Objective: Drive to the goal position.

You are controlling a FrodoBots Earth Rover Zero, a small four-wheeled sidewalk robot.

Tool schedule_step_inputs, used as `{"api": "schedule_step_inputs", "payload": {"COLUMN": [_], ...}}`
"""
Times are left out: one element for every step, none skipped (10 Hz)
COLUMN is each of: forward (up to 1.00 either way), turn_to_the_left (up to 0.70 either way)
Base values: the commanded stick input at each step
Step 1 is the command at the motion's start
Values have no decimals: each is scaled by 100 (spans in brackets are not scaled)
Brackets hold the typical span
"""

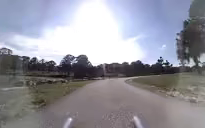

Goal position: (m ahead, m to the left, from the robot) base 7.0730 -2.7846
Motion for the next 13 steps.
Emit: {"api": "schedule_step_inputs", "payload": {"forward": [70,70,70,70,70,70,70,70,70,70,70,70,70], "turn_to_the_left": [0,0,0,0,0,0,0,0,0,0,0,0,0]}}
